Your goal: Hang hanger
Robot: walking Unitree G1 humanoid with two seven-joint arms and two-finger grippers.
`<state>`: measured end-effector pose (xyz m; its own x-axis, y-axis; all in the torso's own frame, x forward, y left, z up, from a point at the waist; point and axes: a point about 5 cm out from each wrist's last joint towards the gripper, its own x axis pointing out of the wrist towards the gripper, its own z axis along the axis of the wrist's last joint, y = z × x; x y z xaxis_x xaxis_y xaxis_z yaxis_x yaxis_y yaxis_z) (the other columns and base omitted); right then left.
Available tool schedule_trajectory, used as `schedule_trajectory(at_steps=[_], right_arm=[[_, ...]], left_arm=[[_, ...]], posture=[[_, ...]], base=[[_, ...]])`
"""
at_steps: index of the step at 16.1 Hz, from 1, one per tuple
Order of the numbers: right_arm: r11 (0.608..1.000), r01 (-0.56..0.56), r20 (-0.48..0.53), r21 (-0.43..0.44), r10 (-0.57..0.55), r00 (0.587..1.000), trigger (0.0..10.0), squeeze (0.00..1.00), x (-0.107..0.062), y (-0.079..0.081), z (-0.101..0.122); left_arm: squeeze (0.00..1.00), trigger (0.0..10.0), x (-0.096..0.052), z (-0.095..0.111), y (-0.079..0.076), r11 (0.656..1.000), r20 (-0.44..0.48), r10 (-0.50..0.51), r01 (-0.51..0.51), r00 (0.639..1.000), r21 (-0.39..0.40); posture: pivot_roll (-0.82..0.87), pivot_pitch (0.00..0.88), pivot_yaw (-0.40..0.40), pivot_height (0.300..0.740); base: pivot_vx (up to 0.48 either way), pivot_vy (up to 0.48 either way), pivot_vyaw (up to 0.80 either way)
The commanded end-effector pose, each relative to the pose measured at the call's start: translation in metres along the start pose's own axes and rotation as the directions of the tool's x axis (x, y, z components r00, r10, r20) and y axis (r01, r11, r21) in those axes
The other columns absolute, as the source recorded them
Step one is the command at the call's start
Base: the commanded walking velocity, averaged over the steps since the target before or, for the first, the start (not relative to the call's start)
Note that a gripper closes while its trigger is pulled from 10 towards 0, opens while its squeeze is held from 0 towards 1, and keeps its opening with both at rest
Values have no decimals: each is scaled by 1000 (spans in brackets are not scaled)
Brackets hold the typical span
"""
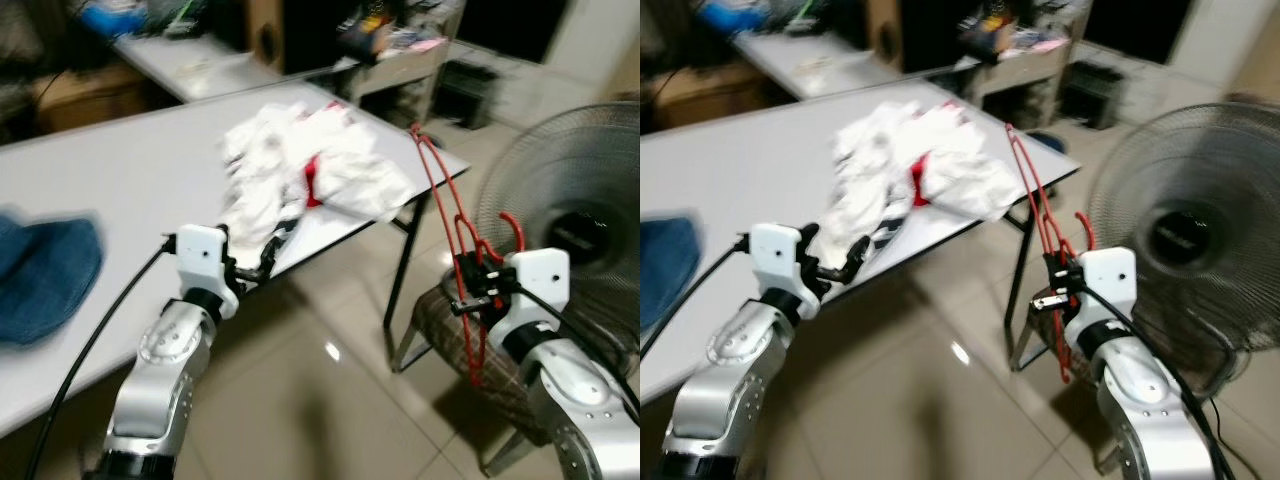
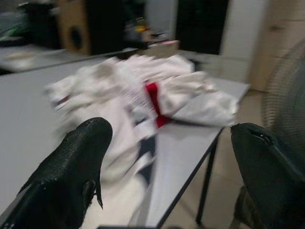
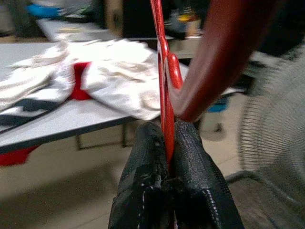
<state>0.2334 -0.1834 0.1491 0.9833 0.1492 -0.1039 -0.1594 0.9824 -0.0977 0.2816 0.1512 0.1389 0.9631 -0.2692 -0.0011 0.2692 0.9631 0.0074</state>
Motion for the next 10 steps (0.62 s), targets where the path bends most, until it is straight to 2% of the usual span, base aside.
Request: schedule_trajectory(at_steps=[1,6,10], right_arm=[[1000,-3,-12,-5,3,1000,10000,0,1,-1,-2],[1000,-12,-7,-19,12,1000,10000,0,1,-3,-1],[999,-37,-2,-27,37,999,10000,0,0,-6,1]], left_arm=[[0,10000,0,0,1,1000,-2,2,-2,1000,7],[0,10000,0,0,0,1000,-1,5,-5,1000,6],[0,10000,2,2,4,999,3,37,-37,999,9]], posture=[[-143,0,-35,740],[-141,0,-39,740],[-142,0,-36,740]], base=[[341,0,0],[341,0,0],[348,0,0]])
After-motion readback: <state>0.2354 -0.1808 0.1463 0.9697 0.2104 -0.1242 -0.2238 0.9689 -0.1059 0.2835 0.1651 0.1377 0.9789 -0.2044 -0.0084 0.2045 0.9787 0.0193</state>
